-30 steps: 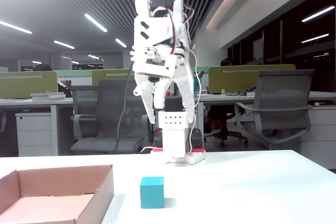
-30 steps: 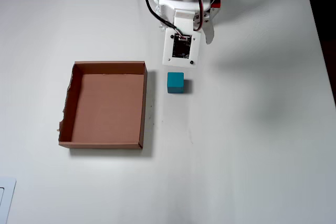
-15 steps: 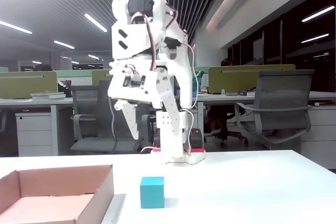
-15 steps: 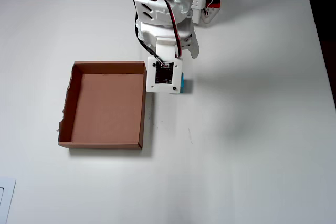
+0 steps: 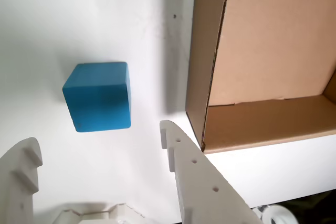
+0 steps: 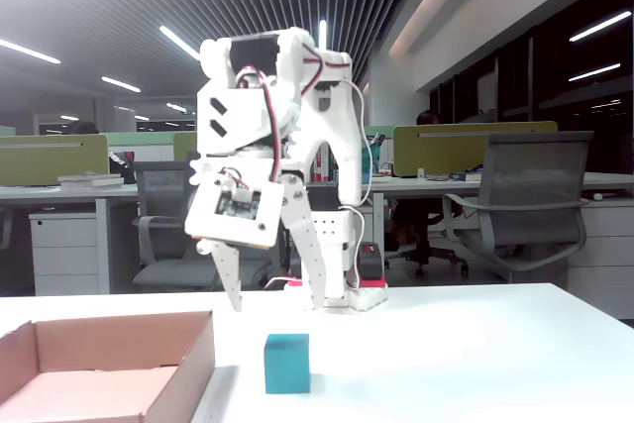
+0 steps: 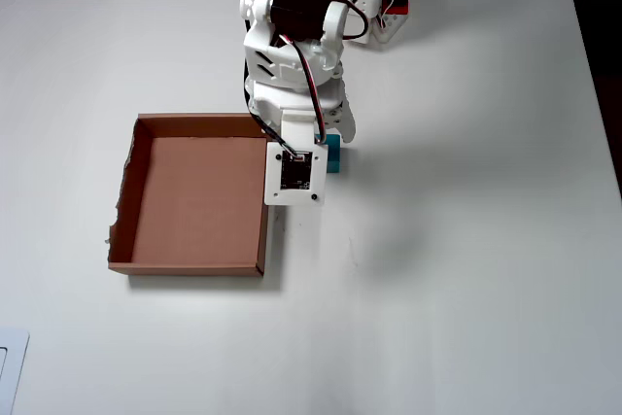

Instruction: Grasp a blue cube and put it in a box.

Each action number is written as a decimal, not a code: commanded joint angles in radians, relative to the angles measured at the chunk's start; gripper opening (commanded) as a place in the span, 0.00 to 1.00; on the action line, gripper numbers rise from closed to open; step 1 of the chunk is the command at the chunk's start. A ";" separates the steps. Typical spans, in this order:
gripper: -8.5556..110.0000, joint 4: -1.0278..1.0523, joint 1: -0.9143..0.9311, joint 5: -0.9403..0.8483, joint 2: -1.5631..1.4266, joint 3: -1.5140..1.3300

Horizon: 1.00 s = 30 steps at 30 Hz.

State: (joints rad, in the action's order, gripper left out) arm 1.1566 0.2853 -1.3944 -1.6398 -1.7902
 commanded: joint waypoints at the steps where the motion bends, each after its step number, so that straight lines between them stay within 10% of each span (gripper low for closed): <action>1: 0.33 -0.025 0.003 -0.020 0.003 -0.003; 30: 0.33 -0.232 -0.020 -0.018 0.046 -0.184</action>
State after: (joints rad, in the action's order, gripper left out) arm 0.9373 0.2777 -1.3990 -1.5877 -1.9773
